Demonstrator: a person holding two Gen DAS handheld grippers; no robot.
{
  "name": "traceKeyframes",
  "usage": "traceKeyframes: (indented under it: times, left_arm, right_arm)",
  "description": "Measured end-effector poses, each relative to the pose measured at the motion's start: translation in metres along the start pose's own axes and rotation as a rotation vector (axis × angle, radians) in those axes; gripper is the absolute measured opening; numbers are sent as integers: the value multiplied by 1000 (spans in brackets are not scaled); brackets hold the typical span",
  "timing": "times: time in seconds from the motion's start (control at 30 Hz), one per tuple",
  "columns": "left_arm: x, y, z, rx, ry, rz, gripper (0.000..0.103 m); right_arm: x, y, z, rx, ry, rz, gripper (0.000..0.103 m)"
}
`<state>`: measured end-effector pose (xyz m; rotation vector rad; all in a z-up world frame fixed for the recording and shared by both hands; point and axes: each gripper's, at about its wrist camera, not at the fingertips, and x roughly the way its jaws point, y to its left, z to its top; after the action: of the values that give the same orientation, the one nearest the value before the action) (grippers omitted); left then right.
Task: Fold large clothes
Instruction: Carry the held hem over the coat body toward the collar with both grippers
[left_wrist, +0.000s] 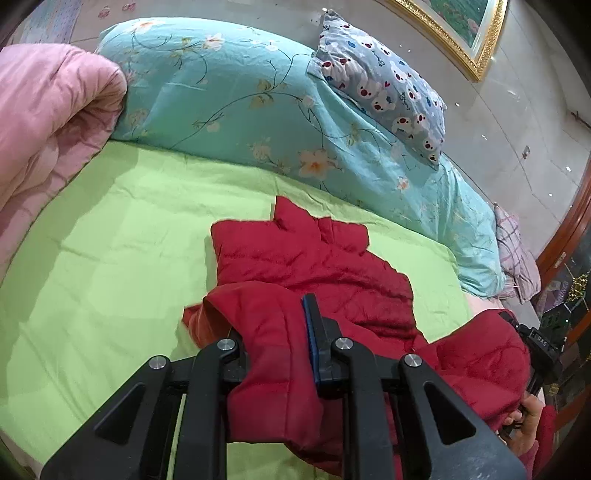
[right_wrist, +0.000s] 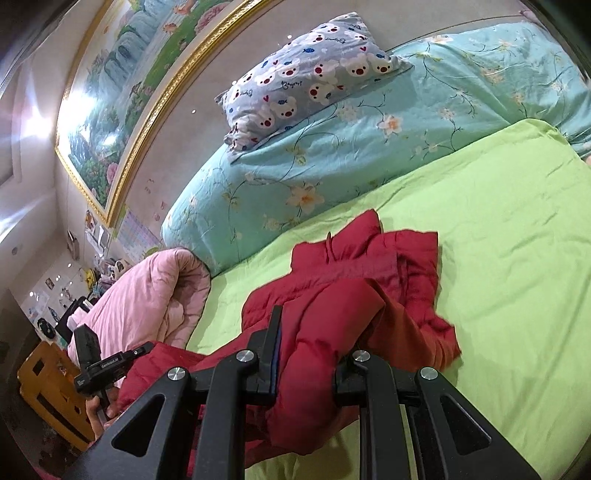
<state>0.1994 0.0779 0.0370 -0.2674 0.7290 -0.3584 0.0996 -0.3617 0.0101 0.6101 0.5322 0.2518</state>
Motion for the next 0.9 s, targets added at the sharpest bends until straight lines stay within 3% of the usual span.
traceKeyframes:
  times: [0.37,0.9]
  left_arm:
    - [60,4,47,-29,4,44,16]
    - [171,14,93,-27,77,155,16]
  right_arm:
    - [54,-22,46,28,-4,-35,18]
    - [147,-77,88,98,45,-138,17]
